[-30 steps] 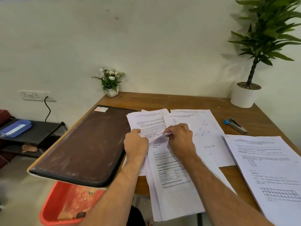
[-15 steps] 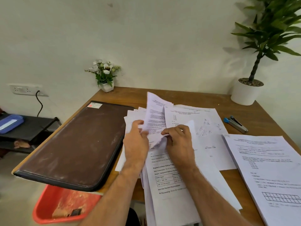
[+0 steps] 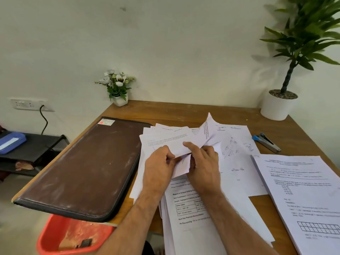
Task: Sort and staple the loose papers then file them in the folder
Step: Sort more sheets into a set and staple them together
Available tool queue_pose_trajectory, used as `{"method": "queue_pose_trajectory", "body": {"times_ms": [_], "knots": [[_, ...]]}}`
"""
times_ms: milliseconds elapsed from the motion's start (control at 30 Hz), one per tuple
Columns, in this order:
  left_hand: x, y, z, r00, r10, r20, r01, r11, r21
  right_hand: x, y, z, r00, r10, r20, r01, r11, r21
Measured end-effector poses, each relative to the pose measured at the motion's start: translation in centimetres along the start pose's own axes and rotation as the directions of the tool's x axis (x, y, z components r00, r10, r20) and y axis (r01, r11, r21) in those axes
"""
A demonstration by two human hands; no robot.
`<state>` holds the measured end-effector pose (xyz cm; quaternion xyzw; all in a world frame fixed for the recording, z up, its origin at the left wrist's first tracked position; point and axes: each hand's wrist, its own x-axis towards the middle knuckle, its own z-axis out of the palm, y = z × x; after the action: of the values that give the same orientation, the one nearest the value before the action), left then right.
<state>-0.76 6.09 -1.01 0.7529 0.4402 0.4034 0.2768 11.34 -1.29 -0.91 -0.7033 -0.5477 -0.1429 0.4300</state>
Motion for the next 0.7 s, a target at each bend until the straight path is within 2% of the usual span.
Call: {"method": "queue_pose_trajectory", "body": {"times_ms": [133,200,333,467,700], "knots": [[0.4,0.3,-0.7,0.998,-0.059,-0.027,0.053,0.983,-0.173,0.0,0.2,0.1,0.977,0.184,0.105,-0.193,0.977,0.088],[0.5,0.3,-0.8,0.999,-0.042,-0.025,0.036,0.978,-0.204,0.1,0.1,0.0,0.969,0.209,0.128,-0.22,0.973,0.071],[0.9,-0.5,-0.8,0.998,-0.067,0.004,0.066,0.967,-0.248,0.4,0.0,-0.1,0.968,0.211,0.136,-0.225,0.969,0.099],[1.3,-1.1,-0.9,0.99,-0.132,0.049,0.14,0.91,-0.391,0.3,0.0,0.2,0.98,0.153,0.124,-0.162,0.985,0.063],[1.0,-0.1,-1.2,0.978,-0.175,0.114,0.207,0.88,-0.428,0.5,-0.2,0.1,0.989,0.07,0.133,-0.075,0.997,0.035]]}}
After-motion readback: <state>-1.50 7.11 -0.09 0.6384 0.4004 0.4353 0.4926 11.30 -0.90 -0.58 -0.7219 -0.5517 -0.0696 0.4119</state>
